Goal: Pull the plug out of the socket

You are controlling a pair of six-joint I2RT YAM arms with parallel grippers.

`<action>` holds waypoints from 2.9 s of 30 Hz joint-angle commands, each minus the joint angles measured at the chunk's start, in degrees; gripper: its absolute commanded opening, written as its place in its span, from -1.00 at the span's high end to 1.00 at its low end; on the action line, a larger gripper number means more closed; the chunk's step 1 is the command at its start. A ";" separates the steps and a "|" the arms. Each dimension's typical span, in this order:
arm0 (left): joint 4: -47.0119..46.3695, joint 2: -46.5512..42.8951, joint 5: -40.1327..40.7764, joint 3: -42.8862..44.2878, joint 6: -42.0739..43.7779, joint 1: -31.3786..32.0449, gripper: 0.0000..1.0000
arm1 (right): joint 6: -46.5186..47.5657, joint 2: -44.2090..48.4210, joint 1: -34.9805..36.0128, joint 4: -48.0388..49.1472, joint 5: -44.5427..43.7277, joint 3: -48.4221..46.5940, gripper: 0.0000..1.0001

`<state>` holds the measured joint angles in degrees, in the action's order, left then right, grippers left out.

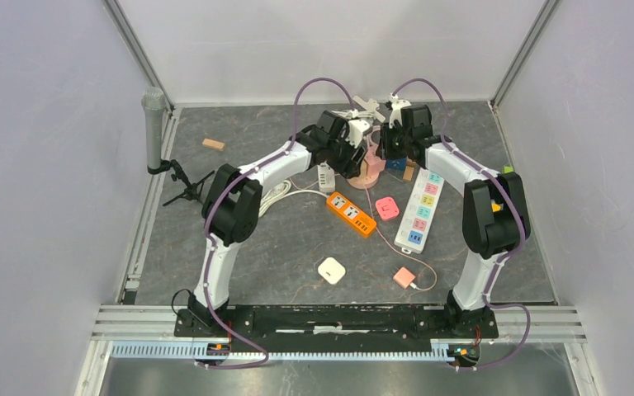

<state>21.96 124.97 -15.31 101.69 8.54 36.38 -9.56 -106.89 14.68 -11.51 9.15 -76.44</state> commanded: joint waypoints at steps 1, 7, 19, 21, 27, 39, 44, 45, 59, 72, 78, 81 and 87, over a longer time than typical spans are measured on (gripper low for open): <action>-7.52 -3.63 -14.68 -1.83 -15.16 -4.99 0.96 | 2.20 -5.69 0.97 -12.33 -0.79 2.80 0.34; -1.15 -3.65 -8.27 0.43 -5.89 -2.60 0.96 | 2.28 -4.78 0.96 -10.31 0.29 4.29 0.33; -2.43 -3.70 -9.33 1.95 -9.86 -1.66 0.96 | 2.88 -4.45 0.98 -9.98 0.04 5.28 0.35; -1.77 -4.14 -7.80 2.30 -8.69 -1.09 0.96 | 3.42 -4.16 0.97 -9.95 0.12 5.54 0.34; 2.27 -4.78 4.90 1.55 5.33 3.32 0.96 | 4.76 -2.18 0.94 -7.95 1.33 7.36 0.30; -6.42 -6.44 -6.97 -1.82 -11.09 -1.85 0.96 | 5.23 -2.03 0.97 -8.32 1.04 9.17 0.25; -9.29 -7.95 -5.24 -3.89 -10.38 -1.67 0.96 | 5.91 -1.19 0.96 -7.70 1.02 9.67 0.24; -6.54 -7.49 -3.03 -2.74 -6.44 -0.41 0.96 | 5.91 -1.28 0.98 -7.88 0.96 9.72 0.24; -2.87 -5.96 -8.70 -1.07 -9.69 -2.00 0.96 | 6.29 -0.33 1.06 -7.10 2.76 10.58 0.28; -1.80 -7.00 -0.34 -2.97 -0.26 1.68 0.96 | 5.11 0.13 1.49 -5.96 4.94 12.15 0.27; -12.44 -10.98 2.90 -11.05 -2.22 1.68 0.96 | 5.49 -0.09 1.47 -6.07 3.78 12.92 0.28; -15.62 -12.03 3.94 -13.52 -2.23 1.61 0.96 | 5.87 0.08 1.51 -5.91 3.29 13.46 0.28; -13.48 -10.13 -10.92 -8.45 -15.33 -2.89 0.96 | 5.94 0.53 1.51 -4.96 4.34 13.96 0.28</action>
<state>13.37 117.38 -15.29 88.42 3.27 36.21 -6.02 -102.17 15.16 -3.49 15.22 -67.24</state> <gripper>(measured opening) 0.664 0.363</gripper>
